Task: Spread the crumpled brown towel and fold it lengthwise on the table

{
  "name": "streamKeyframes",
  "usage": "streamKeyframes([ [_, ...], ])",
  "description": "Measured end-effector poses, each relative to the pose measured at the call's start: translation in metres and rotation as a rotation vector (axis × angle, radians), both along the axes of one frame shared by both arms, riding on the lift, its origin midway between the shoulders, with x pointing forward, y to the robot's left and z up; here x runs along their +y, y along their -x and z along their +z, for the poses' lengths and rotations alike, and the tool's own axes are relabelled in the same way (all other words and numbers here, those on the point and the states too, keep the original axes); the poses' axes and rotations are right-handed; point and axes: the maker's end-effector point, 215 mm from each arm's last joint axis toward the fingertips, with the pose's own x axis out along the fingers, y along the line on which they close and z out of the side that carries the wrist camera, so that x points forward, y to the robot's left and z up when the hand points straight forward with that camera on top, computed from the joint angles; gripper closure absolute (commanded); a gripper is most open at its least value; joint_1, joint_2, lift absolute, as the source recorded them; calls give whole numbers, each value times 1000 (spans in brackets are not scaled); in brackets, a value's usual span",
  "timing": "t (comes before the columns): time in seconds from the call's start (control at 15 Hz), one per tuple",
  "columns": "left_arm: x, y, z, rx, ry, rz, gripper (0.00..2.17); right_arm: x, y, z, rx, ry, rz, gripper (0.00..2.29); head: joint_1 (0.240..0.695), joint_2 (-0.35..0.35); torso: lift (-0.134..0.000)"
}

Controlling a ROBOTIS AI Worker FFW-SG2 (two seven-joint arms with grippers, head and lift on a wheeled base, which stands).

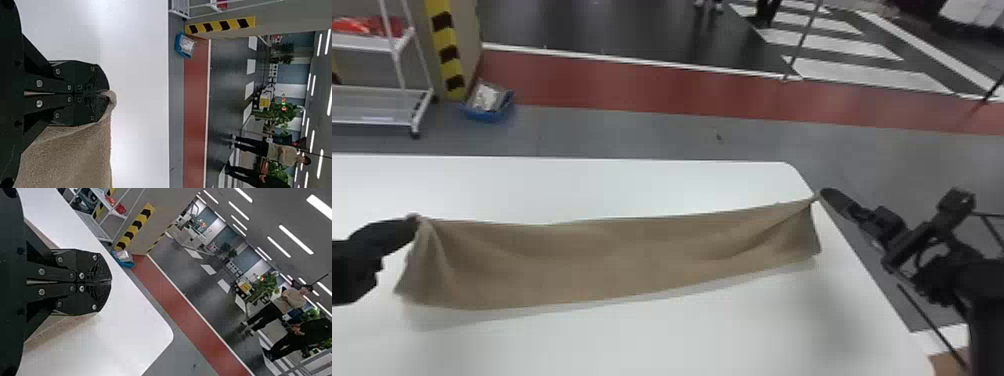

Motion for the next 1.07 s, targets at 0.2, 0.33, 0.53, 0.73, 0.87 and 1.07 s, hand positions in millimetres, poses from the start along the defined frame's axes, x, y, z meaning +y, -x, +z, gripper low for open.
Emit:
streamKeyframes([
  [0.2,-1,-10,-10,19,8,-1,1433,1,-8,0,-3,14,-5,1447,695,-263,-125],
  [0.33,0,-15,-12,16,9,4,1433,-4,-12,-4,-6,12,-31,1447,695,-265,-125],
  [0.53,9,-22,-1,-21,6,29,1433,-7,-17,-2,-11,12,-49,1447,695,-257,-125],
  [0.73,10,-35,-9,-14,7,36,1328,0,-25,-3,-11,34,-51,1116,695,-248,-125],
  [0.87,7,-41,-24,15,7,31,-2,9,-33,-7,-9,56,-56,-2,695,-239,-125],
  [1.07,8,-45,-36,28,9,30,19,14,-37,-12,-13,92,-65,33,695,-230,-125],
])
